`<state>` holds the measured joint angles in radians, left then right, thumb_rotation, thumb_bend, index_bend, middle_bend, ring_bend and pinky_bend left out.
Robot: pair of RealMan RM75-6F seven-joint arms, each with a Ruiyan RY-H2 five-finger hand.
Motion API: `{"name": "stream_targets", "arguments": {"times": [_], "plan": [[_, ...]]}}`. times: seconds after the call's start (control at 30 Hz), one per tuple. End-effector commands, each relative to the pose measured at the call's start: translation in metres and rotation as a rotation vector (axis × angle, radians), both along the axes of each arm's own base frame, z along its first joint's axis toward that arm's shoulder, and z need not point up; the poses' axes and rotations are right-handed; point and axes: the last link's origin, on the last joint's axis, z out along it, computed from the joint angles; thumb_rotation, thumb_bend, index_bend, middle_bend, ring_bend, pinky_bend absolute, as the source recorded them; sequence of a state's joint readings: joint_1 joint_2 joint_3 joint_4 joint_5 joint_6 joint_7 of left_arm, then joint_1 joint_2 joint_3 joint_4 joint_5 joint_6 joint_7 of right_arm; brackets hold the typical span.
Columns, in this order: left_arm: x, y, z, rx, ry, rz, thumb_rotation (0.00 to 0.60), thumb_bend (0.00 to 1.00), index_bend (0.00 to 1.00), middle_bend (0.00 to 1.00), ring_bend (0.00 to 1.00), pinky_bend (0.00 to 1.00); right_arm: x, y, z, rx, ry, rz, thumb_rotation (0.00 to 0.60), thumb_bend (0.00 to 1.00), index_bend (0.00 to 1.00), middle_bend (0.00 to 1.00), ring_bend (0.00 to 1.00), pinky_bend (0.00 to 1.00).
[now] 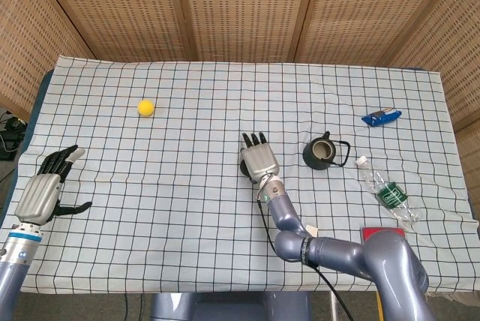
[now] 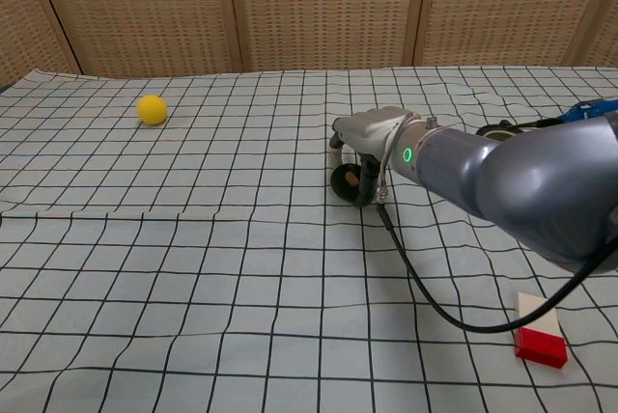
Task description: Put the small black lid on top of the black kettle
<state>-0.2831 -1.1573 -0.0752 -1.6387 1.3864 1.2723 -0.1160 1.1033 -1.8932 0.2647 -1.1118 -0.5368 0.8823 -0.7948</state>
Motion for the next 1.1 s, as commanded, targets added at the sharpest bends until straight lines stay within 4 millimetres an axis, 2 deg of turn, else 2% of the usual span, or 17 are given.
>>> {"name": "stream_targets", "arguments": {"times": [0.03,0.2,0.57,0.77,0.87,1.1], "plan": [[0.0,0.0,0.0,0.0,-0.002,0.0,0.6,0.01,0.01,0.0,0.0,0.0,0.0,0.0,0.0,-0.002,0.0,0.001,0.6,0.43,0.42,0.09,0.0,0.0],[0.0,0.0,0.001,0.001,-0.004,0.001,0.6,0.01,0.01,0.0,0.0,0.0,0.003,0.0,0.001,-0.009,-0.004,0.007,0.6,0.48,0.43,0.09,0.0,0.0],[0.0,0.0,0.001,0.001,-0.007,0.001,0.6,0.01,0.01,0.0,0.0,0.0,0.009,0.001,0.01,-0.046,-0.009,0.039,0.6,0.5,0.47,0.11,0.0,0.0],[0.0,0.0,0.002,0.002,-0.006,0.0,0.6,0.01,0.01,0.0,0.0,0.0,0.015,0.0,0.027,-0.089,-0.012,0.058,0.6,0.5,0.48,0.11,0.0,0.0],[0.0,-0.001,0.004,0.007,-0.004,0.0,0.6,0.01,0.01,0.0,0.0,0.0,0.009,-0.005,0.047,-0.14,-0.003,0.048,0.6,0.5,0.48,0.11,0.0,0.0],[0.001,-0.002,0.005,0.011,0.0,-0.004,0.6,0.01,0.01,0.0,0.0,0.0,-0.008,-0.01,0.076,-0.196,0.018,0.016,0.6,0.49,0.48,0.11,0.0,0.0]]}}
